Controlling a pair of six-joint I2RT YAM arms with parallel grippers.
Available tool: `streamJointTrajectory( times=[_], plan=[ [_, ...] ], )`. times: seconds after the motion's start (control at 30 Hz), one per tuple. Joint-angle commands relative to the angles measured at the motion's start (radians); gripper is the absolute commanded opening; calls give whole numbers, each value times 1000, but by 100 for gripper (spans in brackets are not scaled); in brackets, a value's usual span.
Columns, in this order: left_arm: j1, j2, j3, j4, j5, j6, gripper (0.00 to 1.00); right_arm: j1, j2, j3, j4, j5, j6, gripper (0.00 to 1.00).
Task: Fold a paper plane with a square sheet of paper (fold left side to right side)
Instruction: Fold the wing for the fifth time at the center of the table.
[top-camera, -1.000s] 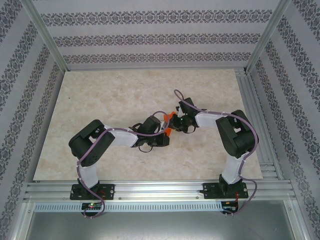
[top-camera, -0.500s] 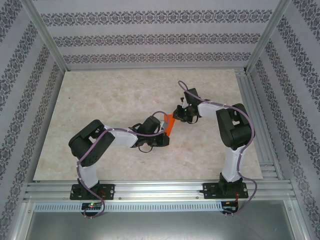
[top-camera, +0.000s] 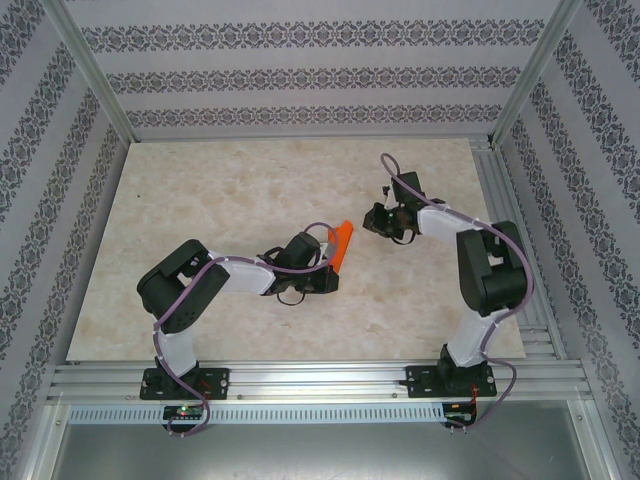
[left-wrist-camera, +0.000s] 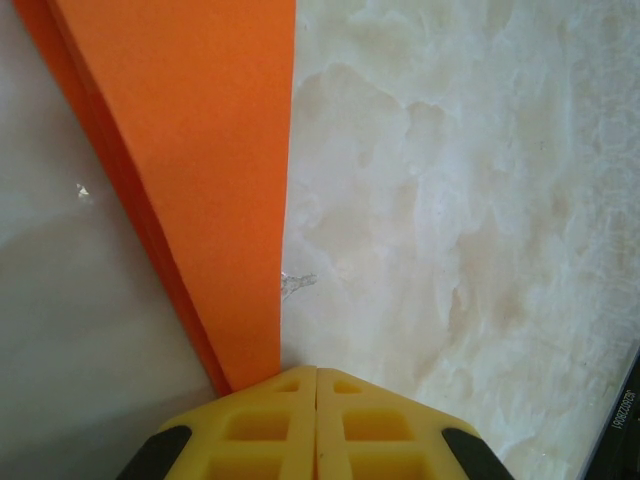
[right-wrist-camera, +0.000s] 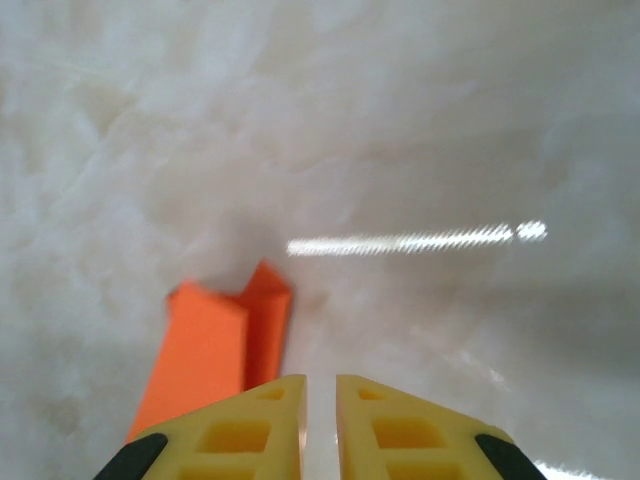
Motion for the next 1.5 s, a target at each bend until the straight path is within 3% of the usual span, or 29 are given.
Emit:
streamJointTrajectory(
  times=[0.0, 0.23, 0.5, 1.17, 1.33, 1.47],
  plan=[
    [-24, 31, -40, -107, 25, -12, 9, 79, -44, -53, 83, -79, 76, 16],
    [-24, 29, -39, -107, 28, -10, 9, 160, 62, -36, 141, -61, 168, 16],
    [-24, 2, -51, -113, 29, -11, 10, 154, 207, 50, 35, 36, 97, 16],
    [-34, -116, -140, -125, 64, -36, 10, 146, 242, 74, 3, 49, 73, 16],
    [-4, -194, -55, -180, 59, -13, 10, 151, 228, 72, 3, 48, 77, 16],
    [16, -163, 24, -188, 81, 7, 10, 152, 218, 64, 6, 49, 78, 16]
  ],
)
